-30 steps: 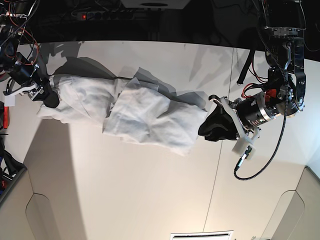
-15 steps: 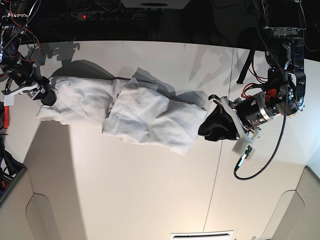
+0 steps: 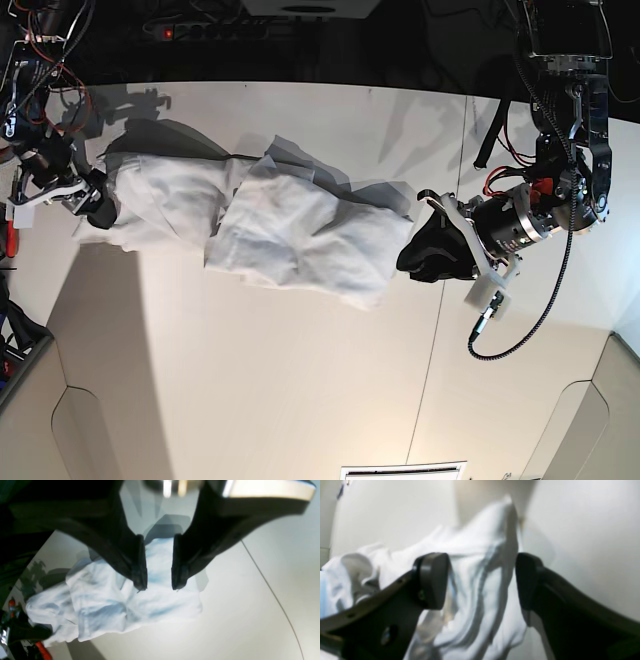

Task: Layout the t-shirt on the table in an organized manner, then fold the t-shirt properly
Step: 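Grasp the opposite shirt end with the right gripper, then fold the held end with the right gripper toward the left gripper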

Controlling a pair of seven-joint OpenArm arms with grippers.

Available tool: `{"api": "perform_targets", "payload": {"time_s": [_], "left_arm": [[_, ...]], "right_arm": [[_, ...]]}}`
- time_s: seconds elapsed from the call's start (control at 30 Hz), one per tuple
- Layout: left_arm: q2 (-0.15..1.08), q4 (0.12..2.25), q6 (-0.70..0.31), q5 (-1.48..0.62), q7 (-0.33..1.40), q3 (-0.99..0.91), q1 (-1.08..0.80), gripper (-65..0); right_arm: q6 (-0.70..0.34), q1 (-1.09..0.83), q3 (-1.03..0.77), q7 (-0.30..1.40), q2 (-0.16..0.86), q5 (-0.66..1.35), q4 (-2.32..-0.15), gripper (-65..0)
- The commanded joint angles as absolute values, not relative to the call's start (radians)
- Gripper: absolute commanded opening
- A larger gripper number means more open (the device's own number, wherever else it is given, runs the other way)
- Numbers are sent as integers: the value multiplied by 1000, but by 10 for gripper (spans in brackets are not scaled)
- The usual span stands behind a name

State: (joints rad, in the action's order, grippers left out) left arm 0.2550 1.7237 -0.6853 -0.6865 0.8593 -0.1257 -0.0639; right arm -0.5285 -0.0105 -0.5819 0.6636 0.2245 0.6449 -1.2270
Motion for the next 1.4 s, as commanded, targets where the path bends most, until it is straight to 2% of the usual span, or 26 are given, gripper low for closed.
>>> {"api": "perform_targets", "payload": {"time_s": [0.0,0.23,0.4,0.53,0.6,0.73,0.77,0.87,0.9,1.0,1.03,1.23,1.37], "left_arm": [[263,1739,-698,-706,835,-130,-51,-443],[263,1739,-698,-706,834,-130,-51,-443],[263,1739,-698,-706,835,-130,-51,-443],[263,1739,-698,-706,834,-130,-50,-443],[263,1739,-698,-705,834,-130,-50,-443],[263,1739,-698,-705,835,-130,-51,-443],[263,1739,-698,-705,835,-130,-51,-443],[263,1739,-698,-705,835,-130,-51,-445],[263,1739,-698,-706,835,-130,-51,-466],[263,1739,-698,-706,834,-129,-51,-630],[263,1739,-698,-706,834,-128,-50,-650],[263,1734,-693,-654,781,-61,-49,-650],[262,1729,-628,-555,729,32,-39,-650]], "right_arm": [[-525,4,-585,647,240,631,-1246,-232],[-439,7,-585,620,241,467,-1246,-232],[-431,7,-576,629,240,500,-1246,-233],[-470,7,-540,638,235,569,-1246,-238],[-475,7,-512,640,231,579,-1246,-316],[-474,8,-466,640,229,585,-1246,-615],[-474,8,-462,640,229,585,-1246,-650],[-475,8,-463,640,231,598,-1246,-650],[-475,8,-464,640,231,609,-1246,-650],[-475,9,-466,640,233,629,-1254,-650],[-476,9,-465,640,233,630,-1261,-650],[-476,9,-465,640,233,629,-1328,-650],[-476,9,-465,650,233,629,-1388,-650]]}}
